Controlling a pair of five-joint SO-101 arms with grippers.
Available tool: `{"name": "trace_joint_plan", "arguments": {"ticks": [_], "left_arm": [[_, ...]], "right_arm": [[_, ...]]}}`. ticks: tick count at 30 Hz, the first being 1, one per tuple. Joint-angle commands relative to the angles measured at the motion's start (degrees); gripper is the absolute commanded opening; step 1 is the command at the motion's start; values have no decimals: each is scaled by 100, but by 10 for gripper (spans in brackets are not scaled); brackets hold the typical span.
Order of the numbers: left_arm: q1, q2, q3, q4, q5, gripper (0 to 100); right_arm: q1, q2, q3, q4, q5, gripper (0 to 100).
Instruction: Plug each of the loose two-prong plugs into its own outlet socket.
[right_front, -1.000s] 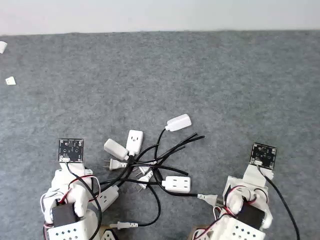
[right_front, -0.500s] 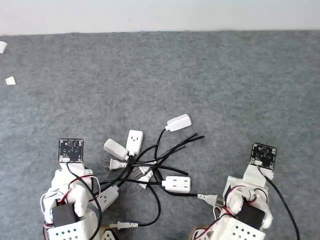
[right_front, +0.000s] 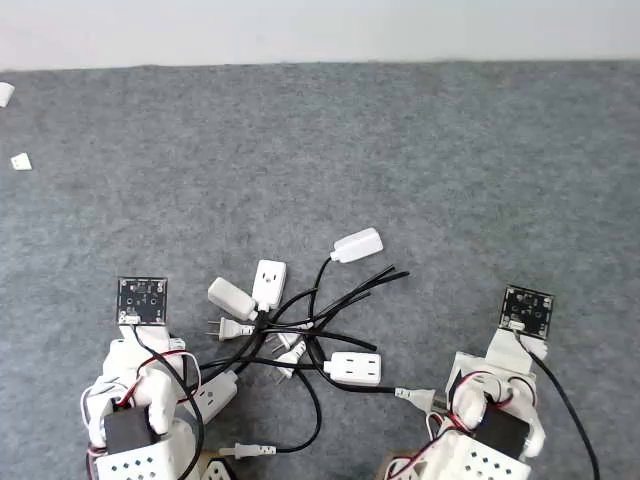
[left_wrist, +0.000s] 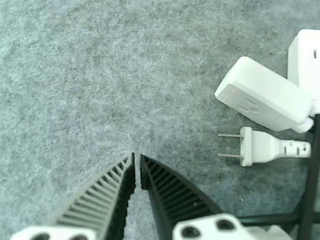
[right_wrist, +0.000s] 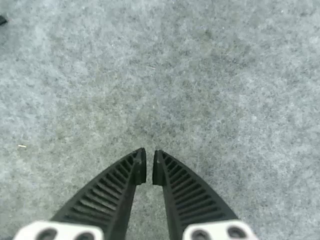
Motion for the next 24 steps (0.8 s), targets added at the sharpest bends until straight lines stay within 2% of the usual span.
{"name": "trace_joint_plan", "arguments": {"ticks": [1, 9, 13, 20, 24], "left_arm": [[35, -88, -110, 35, 26, 15], [9, -88, -171, -9, 18, 15], [-9, -88, -541, -387, 18, 15], [97, -53, -1358, 176, 53, 15], [-88, -35, -1376, 185, 35, 15]], "right_arm": [[-48, -84, 88, -31, -26, 39], [-48, -84, 88, -31, -26, 39], [-48, -84, 88, -31, -26, 39], [-48, -84, 88, -31, -26, 39], [-48, -84, 88, -31, -26, 39]]}}
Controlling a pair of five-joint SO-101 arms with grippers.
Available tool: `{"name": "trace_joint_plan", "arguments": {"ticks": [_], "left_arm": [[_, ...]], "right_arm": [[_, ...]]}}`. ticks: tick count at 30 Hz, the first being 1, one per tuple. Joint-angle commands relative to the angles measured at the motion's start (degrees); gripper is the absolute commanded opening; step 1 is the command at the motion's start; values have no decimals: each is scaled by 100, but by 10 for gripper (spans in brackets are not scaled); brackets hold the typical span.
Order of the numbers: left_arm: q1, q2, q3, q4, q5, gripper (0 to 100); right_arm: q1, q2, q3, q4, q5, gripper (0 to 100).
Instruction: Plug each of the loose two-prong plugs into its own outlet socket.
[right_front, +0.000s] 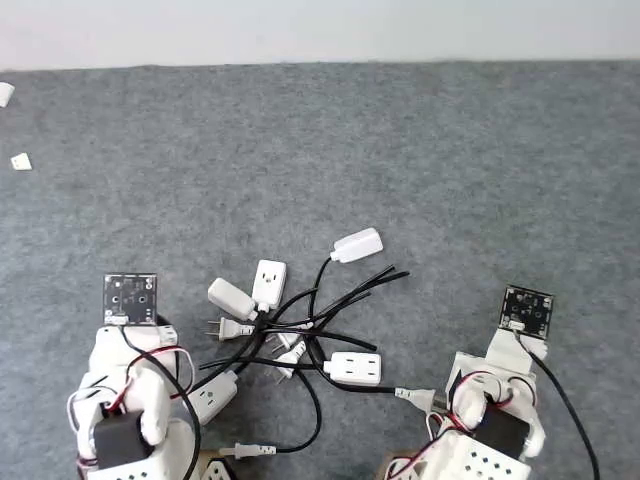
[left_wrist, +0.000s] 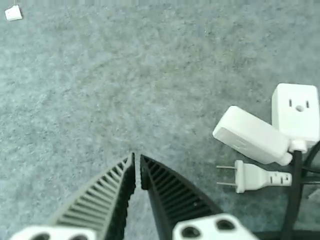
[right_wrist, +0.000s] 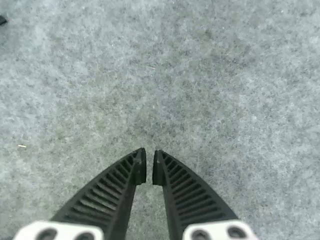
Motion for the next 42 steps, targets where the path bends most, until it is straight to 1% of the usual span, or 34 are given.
{"name": "trace_joint_plan", "arguments": {"ticks": [1, 4, 6, 10, 12, 14, 17, 22, 25, 27, 31, 34, 39, 40, 42], "left_arm": [[-123, -35, -347, 44, 35, 16], [-141, 273, -505, 70, 44, 16], [-141, 800, -954, 149, 53, 16], [-79, 2163, -2615, 818, 53, 16], [123, 2813, -3292, 1160, 53, 16], [404, 3358, -3714, 1547, 35, 16], [730, 3982, -3960, 1767, 35, 16], [782, 4677, -4048, 1749, -18, 16], [967, 5099, -4092, 1741, -554, 42], [1073, 5389, -4110, 1741, -686, 85], [1310, 5846, -3793, 1275, -695, 137], [1767, 5934, -3055, 545, -703, 137], [2954, 5442, -1763, -598, -659, 137], [3174, 5301, -1587, -738, -607, 137], [3631, 4993, -1393, -862, -264, 138]], "right_arm": [[-48, -84, 88, -31, -26, 39], [-48, -84, 88, -31, -26, 39], [-48, -84, 88, -31, -26, 39], [-48, -84, 88, -31, -26, 39], [-48, -84, 88, -31, -26, 39], [-48, -84, 88, -31, -26, 39], [-48, -84, 88, -31, -26, 39], [-48, -84, 88, -31, -26, 39], [-48, -84, 88, -31, -26, 39], [-48, -84, 88, -31, -26, 39], [-57, -84, 88, -31, -26, 39], [-57, -84, 88, -31, -26, 39], [-57, -84, 88, -31, -26, 39], [-57, -84, 88, -31, -26, 39], [-57, -84, 88, -31, -26, 39]]}}
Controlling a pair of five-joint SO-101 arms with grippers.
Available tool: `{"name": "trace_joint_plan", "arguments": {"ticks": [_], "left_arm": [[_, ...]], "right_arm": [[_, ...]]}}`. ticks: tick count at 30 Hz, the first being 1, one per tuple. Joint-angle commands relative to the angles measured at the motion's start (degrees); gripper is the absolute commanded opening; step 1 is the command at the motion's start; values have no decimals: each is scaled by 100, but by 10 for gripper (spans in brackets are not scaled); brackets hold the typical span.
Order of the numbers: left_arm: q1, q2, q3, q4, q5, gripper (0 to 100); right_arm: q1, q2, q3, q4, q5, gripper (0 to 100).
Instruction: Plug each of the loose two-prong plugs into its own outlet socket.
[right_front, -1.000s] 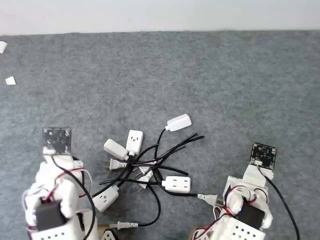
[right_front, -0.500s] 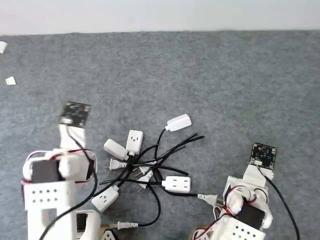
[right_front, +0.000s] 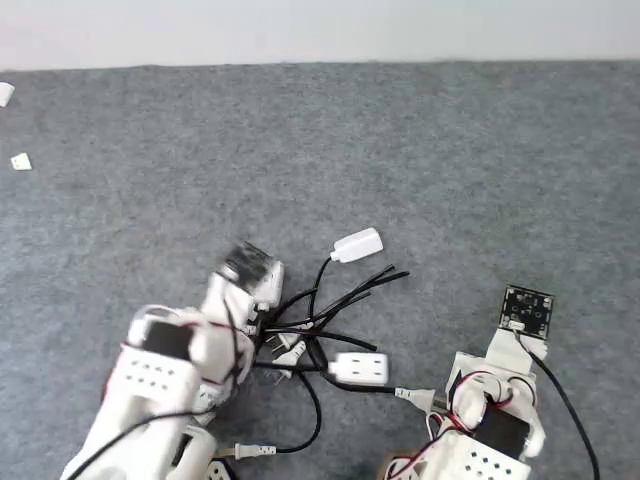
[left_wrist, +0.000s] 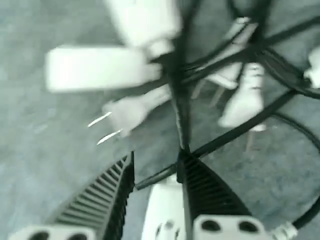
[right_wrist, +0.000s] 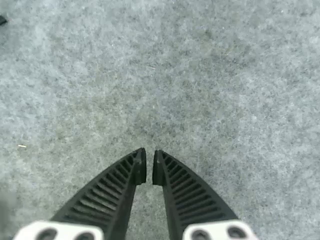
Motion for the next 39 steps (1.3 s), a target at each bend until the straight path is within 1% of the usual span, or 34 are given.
{"name": "trace_joint_plan", "arguments": {"ticks": [1, 3, 5, 8, 10, 12, 15, 19, 22, 24, 27, 34, 39], "left_arm": [[1064, -668, 356, -484, 589, 138], [1433, -993, 382, -484, 1037, 137], [1653, -1371, 382, -475, 1442, 137], [1697, -1952, 409, -281, 1820, 130], [1723, -2338, 514, -35, 1846, 83], [1697, -2699, 716, 70, 1846, 6], [1688, -3156, 1130, 18, 1846, 12], [1697, -3376, 1455, -193, 1899, 12], [1600, -3051, 1499, -422, 1978, 12], [1407, -2629, 1393, -554, 2233, 12], [1240, -1846, 1191, -791, 2374, 12], [1231, -220, 664, -1125, 2409, 13], [1231, 1011, 119, -1213, 2637, 13]], "right_arm": [[-57, -84, 88, -31, -26, 39], [-57, -84, 88, -31, -26, 39], [-57, -84, 88, -31, -26, 39], [-57, -84, 88, -31, -26, 39], [-57, -84, 88, -31, -26, 39], [-57, -84, 88, -31, -26, 39], [-57, -84, 88, -31, -26, 39], [-57, -84, 88, -31, -26, 39], [-57, -84, 88, -31, -26, 39], [-57, -84, 88, -31, -26, 39], [-57, -84, 88, -31, -26, 39], [-57, -84, 88, -31, -26, 39], [-57, -84, 88, -31, -26, 39]]}}
